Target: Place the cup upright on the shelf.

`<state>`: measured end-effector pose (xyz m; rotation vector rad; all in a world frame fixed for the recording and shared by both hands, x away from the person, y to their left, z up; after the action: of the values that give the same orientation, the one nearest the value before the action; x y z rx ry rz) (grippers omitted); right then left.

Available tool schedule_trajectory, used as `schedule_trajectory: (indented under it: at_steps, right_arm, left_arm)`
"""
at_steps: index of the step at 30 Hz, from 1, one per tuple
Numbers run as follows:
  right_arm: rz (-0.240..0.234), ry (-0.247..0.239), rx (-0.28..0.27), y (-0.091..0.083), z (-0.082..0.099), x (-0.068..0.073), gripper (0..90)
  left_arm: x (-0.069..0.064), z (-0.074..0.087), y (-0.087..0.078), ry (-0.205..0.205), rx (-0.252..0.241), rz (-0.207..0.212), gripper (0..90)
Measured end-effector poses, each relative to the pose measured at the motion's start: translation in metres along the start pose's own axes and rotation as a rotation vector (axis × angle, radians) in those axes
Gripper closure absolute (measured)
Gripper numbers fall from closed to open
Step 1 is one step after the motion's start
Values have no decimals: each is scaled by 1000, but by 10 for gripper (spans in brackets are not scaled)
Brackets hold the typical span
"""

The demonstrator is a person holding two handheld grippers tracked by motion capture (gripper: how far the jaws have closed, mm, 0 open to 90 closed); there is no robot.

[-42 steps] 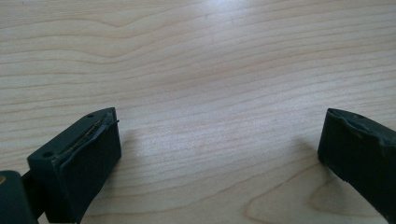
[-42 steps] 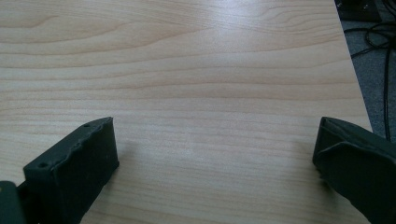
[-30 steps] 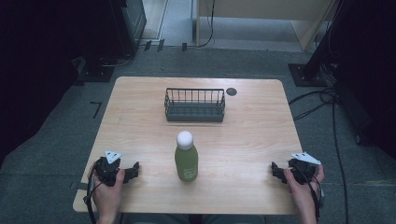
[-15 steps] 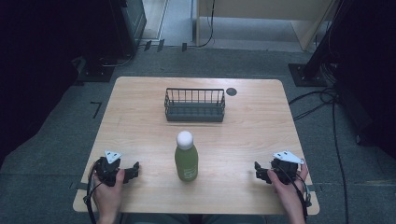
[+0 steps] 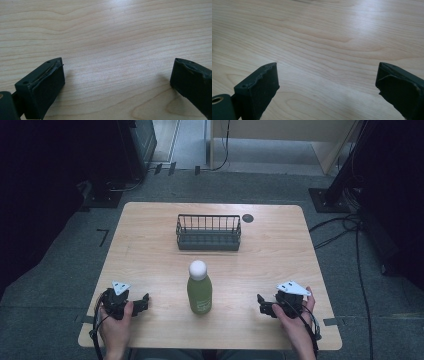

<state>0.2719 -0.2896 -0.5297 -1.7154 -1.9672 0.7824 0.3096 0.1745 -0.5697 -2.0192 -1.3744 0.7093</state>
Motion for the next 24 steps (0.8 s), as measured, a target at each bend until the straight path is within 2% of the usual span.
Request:
schedule_trajectory:
  at_steps: [21, 24]
  right_arm:
    - [-123, -75, -44, -15, -15, 59, 42]
    - [-134, -83, -48, -16, -16, 64, 42]
  left_arm:
    - [0, 0, 0, 0, 0, 0, 0]
    - [0, 0, 0, 0, 0, 0, 0]
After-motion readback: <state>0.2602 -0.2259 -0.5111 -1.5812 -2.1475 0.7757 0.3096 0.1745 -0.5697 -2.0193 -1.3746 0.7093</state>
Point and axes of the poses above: each handheld gripper's, and its own axes: y roughly forward along the jaws, z roughly out of its underside, x roughly to its left, the point moved 7 cm from there along y, roughly forward along the jaws, and after that the axes turned 9 degrees about z, right-handed, at the moved point
